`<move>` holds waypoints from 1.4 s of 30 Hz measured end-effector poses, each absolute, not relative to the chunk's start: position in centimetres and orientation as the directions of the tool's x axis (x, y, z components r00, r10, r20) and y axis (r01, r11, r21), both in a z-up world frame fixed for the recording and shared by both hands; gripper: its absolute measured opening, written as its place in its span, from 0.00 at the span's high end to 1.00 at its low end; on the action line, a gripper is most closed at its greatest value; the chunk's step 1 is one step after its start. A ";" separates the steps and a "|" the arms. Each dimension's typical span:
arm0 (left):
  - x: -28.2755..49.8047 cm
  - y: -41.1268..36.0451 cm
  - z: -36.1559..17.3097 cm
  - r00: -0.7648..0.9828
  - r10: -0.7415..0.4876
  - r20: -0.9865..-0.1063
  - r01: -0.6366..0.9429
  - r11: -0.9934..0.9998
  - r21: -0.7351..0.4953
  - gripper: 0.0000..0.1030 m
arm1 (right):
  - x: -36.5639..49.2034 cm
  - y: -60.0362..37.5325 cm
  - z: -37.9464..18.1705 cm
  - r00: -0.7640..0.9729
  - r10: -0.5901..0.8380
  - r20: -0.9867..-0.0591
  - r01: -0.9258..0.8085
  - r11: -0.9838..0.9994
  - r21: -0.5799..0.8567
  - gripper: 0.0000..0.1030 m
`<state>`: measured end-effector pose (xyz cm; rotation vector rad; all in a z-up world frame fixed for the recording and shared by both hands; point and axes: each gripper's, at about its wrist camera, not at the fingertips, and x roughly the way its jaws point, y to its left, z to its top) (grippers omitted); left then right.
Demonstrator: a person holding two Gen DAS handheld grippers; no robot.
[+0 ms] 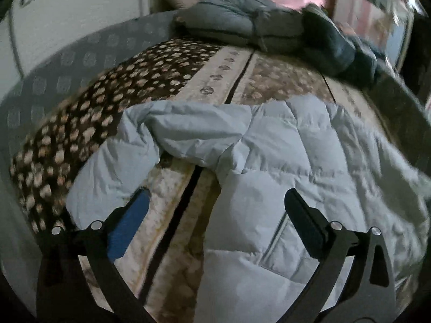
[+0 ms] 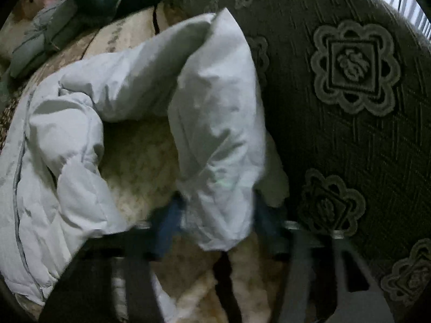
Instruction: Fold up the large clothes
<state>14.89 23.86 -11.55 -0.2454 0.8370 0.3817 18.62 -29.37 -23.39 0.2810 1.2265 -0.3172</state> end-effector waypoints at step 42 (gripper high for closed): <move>19.6 20.8 -7.8 0.781 0.050 -0.623 -0.186 0.970 -0.155 0.03 | 26.8 0.0 -6.2 0.591 0.602 -0.537 -0.389 0.796 0.464 0.18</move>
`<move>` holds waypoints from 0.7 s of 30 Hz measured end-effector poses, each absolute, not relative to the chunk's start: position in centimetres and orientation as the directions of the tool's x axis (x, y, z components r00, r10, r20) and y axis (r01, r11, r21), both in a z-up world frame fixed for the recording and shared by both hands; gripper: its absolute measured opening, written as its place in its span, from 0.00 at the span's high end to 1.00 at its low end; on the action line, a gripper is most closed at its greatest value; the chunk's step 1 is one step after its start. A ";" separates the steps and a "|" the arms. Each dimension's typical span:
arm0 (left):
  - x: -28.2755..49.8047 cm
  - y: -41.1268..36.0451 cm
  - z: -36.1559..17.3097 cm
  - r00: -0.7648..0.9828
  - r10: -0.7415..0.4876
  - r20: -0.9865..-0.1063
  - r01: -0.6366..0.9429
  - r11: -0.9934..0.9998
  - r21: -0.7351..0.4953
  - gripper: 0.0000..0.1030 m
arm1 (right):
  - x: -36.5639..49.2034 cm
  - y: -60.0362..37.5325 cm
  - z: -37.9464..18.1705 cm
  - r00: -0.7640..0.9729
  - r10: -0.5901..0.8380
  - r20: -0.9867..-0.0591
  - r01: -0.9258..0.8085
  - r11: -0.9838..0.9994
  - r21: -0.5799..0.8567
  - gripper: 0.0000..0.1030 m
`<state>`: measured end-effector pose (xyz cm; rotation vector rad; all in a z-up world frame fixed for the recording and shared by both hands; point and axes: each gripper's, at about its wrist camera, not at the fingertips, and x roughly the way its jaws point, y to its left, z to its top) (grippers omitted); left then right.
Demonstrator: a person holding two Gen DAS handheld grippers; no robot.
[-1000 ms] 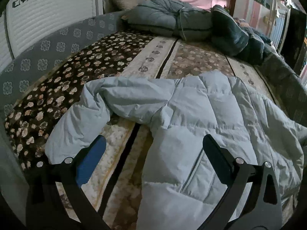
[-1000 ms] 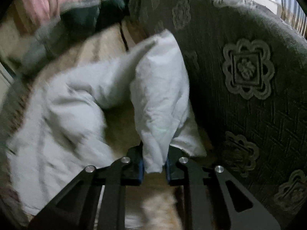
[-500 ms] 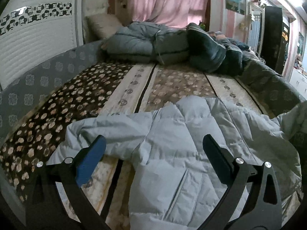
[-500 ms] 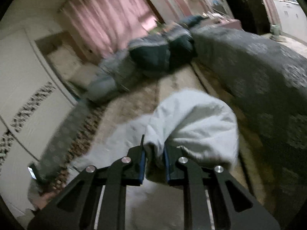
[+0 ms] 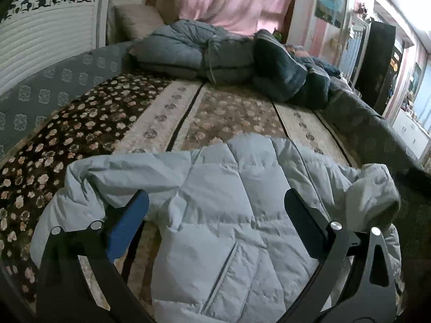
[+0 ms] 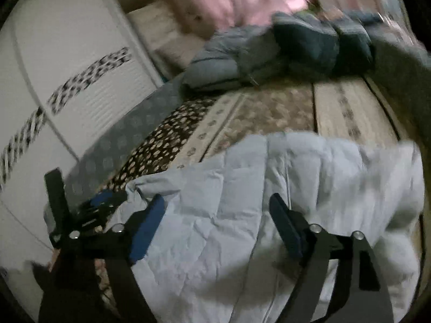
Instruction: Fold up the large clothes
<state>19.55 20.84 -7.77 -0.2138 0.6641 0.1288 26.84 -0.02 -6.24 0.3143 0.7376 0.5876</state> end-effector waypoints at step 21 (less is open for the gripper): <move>18.6 -3.8 -9.0 0.745 -0.156 -0.648 0.249 0.967 0.054 0.03 | 21.8 -25.1 -12.0 0.679 -0.022 -0.734 0.162 0.979 0.121 0.11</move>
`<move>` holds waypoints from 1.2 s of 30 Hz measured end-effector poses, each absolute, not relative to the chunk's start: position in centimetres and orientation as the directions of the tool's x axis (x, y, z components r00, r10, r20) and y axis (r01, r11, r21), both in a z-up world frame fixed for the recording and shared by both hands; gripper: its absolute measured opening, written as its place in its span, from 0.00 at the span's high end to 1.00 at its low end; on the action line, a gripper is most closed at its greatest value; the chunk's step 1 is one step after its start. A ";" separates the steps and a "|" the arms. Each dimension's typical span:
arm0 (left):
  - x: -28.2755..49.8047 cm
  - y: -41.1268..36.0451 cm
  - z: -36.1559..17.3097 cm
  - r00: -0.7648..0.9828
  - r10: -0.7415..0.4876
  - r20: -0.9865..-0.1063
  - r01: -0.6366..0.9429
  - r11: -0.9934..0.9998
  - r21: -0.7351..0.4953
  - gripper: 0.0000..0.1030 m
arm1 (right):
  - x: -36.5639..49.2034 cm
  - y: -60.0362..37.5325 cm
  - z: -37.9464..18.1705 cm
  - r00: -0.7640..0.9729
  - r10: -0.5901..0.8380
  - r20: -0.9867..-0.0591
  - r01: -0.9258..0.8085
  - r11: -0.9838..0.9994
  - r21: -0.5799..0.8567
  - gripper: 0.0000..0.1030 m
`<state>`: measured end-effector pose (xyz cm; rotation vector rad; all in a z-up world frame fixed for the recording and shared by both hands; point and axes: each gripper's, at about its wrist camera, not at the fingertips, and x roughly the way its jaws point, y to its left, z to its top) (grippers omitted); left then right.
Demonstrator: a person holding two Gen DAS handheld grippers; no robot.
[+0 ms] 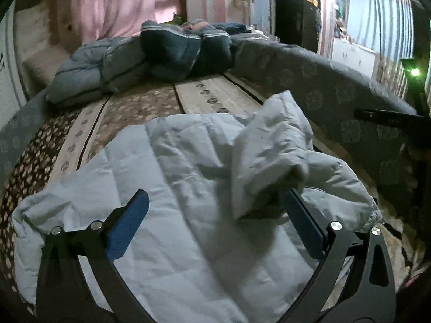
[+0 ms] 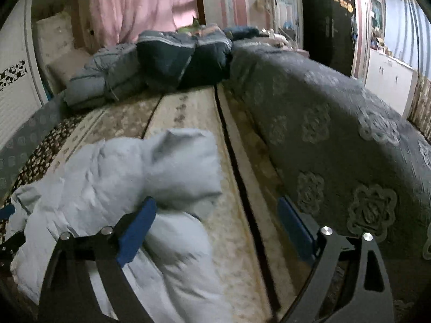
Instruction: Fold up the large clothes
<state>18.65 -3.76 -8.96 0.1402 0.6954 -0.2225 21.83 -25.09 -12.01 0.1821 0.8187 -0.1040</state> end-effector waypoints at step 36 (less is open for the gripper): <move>25.7 26.7 -13.6 0.579 0.080 -0.811 -0.365 0.916 -0.170 0.55 | 29.2 -18.4 -19.4 0.559 0.092 -0.824 0.133 0.971 0.199 0.11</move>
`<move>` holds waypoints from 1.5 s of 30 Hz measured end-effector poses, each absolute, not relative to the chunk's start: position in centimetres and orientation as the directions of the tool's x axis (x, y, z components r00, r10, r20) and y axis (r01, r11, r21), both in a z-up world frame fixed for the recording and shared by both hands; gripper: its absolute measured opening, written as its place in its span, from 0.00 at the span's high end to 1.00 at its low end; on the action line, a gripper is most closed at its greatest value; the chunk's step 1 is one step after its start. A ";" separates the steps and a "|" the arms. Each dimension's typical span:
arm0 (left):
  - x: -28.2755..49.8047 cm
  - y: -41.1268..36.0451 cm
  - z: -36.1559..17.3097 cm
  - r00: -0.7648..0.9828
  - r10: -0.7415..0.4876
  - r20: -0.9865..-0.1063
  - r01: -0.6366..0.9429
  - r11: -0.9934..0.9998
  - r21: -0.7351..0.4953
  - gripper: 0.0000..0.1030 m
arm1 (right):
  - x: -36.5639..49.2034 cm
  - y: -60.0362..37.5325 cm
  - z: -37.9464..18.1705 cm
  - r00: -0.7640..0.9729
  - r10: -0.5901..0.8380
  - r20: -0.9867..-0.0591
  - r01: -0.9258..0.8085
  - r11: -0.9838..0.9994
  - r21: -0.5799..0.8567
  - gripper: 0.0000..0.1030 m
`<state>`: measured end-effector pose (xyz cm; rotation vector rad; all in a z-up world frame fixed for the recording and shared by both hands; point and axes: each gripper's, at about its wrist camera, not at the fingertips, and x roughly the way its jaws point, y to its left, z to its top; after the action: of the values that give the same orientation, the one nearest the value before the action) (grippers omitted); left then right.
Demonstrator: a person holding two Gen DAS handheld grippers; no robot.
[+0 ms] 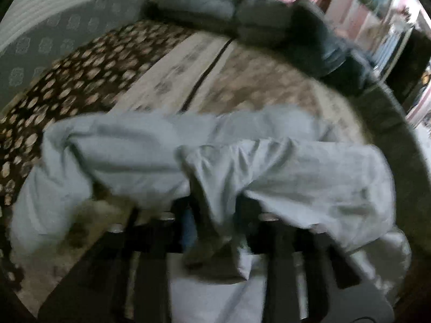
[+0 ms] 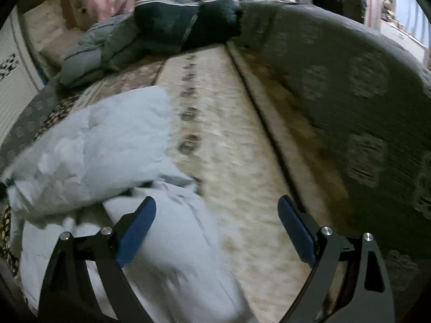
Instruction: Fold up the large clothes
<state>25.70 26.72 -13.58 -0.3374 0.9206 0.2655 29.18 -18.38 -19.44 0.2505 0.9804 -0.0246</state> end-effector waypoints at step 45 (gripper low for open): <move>25.7 22.8 -16.3 0.534 0.156 -0.831 -0.354 0.934 -0.053 0.05 | 23.5 -25.1 -18.1 0.512 -0.186 -0.838 0.228 0.971 -0.076 0.31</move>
<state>25.74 22.76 -16.33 -0.2255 0.9616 0.3066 23.48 -25.06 -18.14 0.0457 1.0025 -0.2488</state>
